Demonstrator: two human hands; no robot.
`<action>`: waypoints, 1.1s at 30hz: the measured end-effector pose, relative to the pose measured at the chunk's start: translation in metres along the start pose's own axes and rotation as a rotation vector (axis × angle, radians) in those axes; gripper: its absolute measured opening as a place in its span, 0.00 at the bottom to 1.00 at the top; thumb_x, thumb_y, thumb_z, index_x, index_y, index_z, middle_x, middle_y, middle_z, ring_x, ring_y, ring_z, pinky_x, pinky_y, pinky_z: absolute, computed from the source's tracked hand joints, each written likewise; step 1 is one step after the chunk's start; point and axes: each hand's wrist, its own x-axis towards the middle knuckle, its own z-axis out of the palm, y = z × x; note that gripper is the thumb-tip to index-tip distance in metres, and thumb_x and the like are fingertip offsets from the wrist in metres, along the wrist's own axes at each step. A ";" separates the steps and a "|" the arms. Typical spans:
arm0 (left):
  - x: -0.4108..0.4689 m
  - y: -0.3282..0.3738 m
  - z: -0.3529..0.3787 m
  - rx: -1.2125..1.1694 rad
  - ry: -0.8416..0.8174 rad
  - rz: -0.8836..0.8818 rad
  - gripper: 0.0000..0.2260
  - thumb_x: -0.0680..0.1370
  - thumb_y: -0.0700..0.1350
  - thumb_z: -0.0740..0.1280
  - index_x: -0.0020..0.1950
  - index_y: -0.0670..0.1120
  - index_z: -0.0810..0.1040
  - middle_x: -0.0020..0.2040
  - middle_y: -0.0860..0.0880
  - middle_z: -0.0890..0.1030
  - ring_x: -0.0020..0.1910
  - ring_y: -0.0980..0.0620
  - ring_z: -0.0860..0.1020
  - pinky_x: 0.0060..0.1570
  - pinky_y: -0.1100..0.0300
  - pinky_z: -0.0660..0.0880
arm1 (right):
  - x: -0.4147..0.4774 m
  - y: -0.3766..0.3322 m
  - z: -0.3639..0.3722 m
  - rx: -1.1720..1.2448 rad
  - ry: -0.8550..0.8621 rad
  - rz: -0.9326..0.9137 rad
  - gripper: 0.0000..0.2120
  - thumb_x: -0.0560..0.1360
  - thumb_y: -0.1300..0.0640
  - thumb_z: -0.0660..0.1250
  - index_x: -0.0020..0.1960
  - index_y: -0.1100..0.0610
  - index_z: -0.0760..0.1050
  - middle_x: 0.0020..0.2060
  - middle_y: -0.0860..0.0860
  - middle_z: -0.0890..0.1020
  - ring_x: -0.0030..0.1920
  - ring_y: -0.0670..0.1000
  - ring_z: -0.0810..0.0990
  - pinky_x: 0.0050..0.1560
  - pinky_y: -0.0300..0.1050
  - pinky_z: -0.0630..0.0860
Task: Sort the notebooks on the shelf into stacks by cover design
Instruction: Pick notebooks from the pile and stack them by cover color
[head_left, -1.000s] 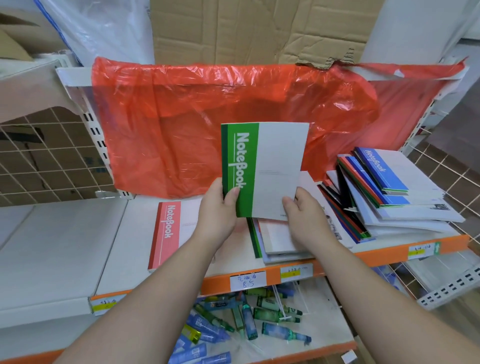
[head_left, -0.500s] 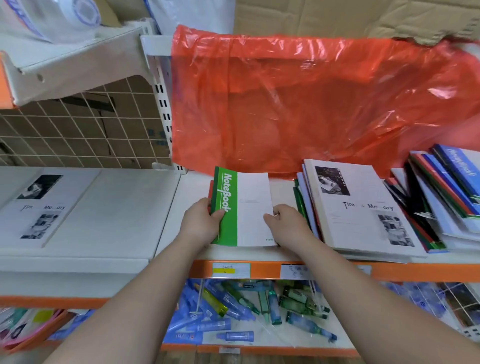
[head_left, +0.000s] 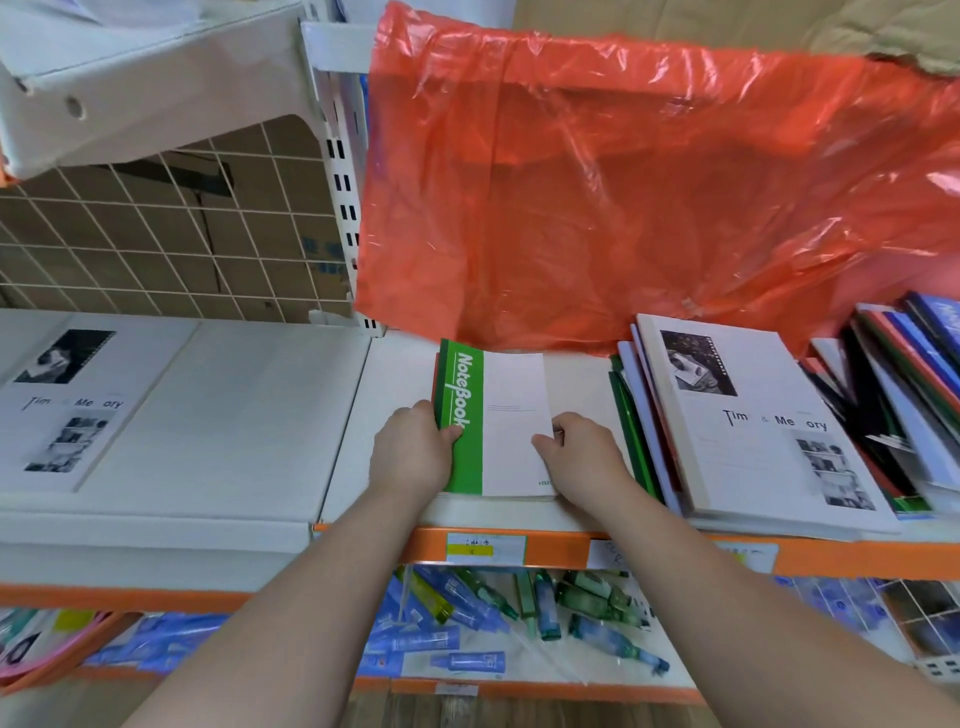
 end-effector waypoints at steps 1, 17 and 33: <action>0.000 -0.001 0.001 0.010 0.004 0.009 0.14 0.79 0.53 0.66 0.52 0.42 0.76 0.49 0.42 0.79 0.48 0.41 0.77 0.40 0.54 0.68 | 0.000 0.000 0.001 -0.010 0.004 -0.005 0.13 0.79 0.51 0.62 0.37 0.52 0.66 0.34 0.47 0.72 0.35 0.48 0.70 0.30 0.41 0.61; -0.001 -0.006 0.004 0.000 -0.009 0.017 0.15 0.81 0.54 0.64 0.52 0.42 0.77 0.45 0.45 0.73 0.42 0.47 0.71 0.40 0.56 0.66 | 0.006 0.008 0.011 -0.075 0.050 -0.040 0.17 0.79 0.52 0.62 0.33 0.52 0.63 0.36 0.52 0.73 0.36 0.51 0.70 0.30 0.42 0.60; -0.001 -0.004 -0.003 0.107 0.000 0.011 0.16 0.80 0.54 0.63 0.55 0.41 0.76 0.53 0.41 0.74 0.53 0.39 0.75 0.48 0.49 0.73 | 0.003 0.001 0.007 -0.090 0.006 -0.028 0.10 0.81 0.50 0.59 0.45 0.56 0.69 0.45 0.54 0.75 0.43 0.54 0.74 0.33 0.41 0.65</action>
